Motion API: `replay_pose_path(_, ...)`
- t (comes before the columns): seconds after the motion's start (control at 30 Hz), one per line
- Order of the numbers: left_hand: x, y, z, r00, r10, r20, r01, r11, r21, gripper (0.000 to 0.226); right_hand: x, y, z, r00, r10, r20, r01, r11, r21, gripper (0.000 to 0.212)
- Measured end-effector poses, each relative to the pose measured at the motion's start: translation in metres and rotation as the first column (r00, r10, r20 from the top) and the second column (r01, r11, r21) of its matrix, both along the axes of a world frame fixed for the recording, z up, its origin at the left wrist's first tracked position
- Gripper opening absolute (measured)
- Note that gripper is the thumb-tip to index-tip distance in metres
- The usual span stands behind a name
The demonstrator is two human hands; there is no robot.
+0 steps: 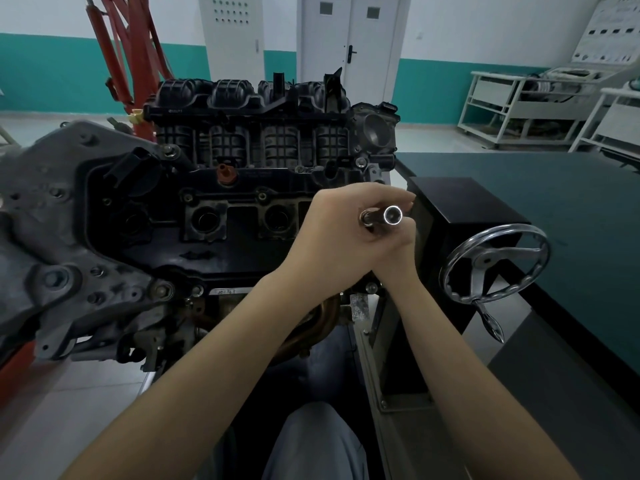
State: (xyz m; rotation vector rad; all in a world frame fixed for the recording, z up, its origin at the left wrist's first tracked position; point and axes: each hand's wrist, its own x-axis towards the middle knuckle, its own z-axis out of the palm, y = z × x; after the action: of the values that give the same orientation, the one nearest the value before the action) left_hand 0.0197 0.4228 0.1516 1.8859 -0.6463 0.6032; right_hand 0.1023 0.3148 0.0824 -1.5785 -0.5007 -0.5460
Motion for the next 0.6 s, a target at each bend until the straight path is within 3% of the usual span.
replay_pose_path(0.13, 0.0026, -0.0013, -0.0014, 0.989, 0.115, 0.096, -0.114, 0.993, -0.014, 0.019, -0.0105, 0.0026, 0.0109, 0.997, 0.073, 0.012, -0.072, 0.997, -0.029, 0.027)
replay_pose_path(0.33, 0.0017, 0.002, -0.0025, 0.996, -0.082, -0.025, 0.081, 0.996, -0.024, 0.035, -0.0038, -0.0006, 0.0054, 0.997, 0.048, 0.067, -0.043, 0.996, -0.085, 0.043)
replay_pose_path(0.5, 0.0055, 0.0018, -0.0049, 0.994, 0.078, 0.076, -0.078, 0.997, -0.007, 0.027, -0.009, 0.0035, 0.0071, 0.993, 0.083, 0.079, -0.081, 0.996, -0.021, 0.037)
replay_pose_path(0.6, 0.0063, 0.0024, -0.0064, 1.0, 0.004, 0.031, -0.003, 0.999, -0.052, 0.029, -0.0075, 0.0023, 0.008, 0.993, 0.103, 0.056, -0.1, 0.993, -0.058, 0.028)
